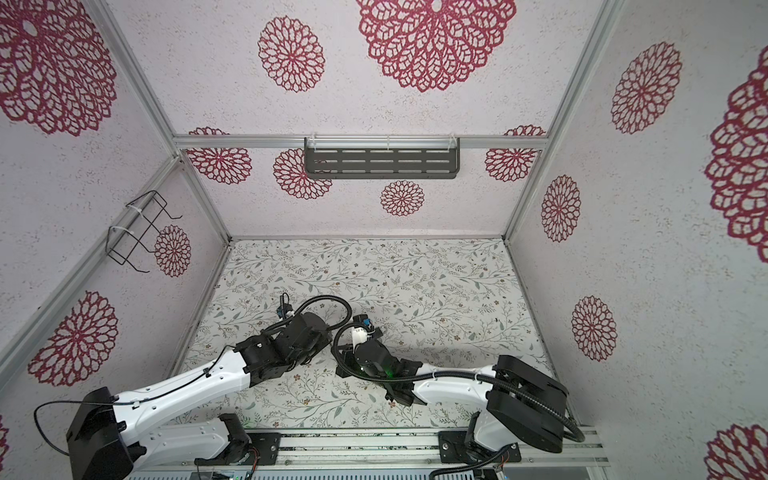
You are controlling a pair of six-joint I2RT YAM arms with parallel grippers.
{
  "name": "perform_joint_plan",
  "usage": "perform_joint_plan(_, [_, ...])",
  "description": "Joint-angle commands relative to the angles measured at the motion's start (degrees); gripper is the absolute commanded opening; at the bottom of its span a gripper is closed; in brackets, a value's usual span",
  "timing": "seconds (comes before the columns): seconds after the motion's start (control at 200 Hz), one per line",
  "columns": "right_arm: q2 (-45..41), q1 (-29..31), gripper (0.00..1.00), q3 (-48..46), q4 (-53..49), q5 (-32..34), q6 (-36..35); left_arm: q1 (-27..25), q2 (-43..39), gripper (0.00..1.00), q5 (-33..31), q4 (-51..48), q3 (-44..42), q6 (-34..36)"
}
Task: Unlock with the key
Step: 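Push the key upward into the padlock keyhole with the right gripper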
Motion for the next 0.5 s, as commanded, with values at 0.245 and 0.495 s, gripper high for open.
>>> perform_joint_plan(0.245, [-1.67,-2.38,0.00,-0.48,9.07,-2.58,3.56,-2.30,-3.03,0.00,2.37,2.99,-0.09,-1.62])
perform_joint_plan(0.495, [-2.29,-2.12,0.00,2.34,0.14,1.72,1.59,-2.95,-1.63,0.00,-0.57,-2.39,1.94,-0.33])
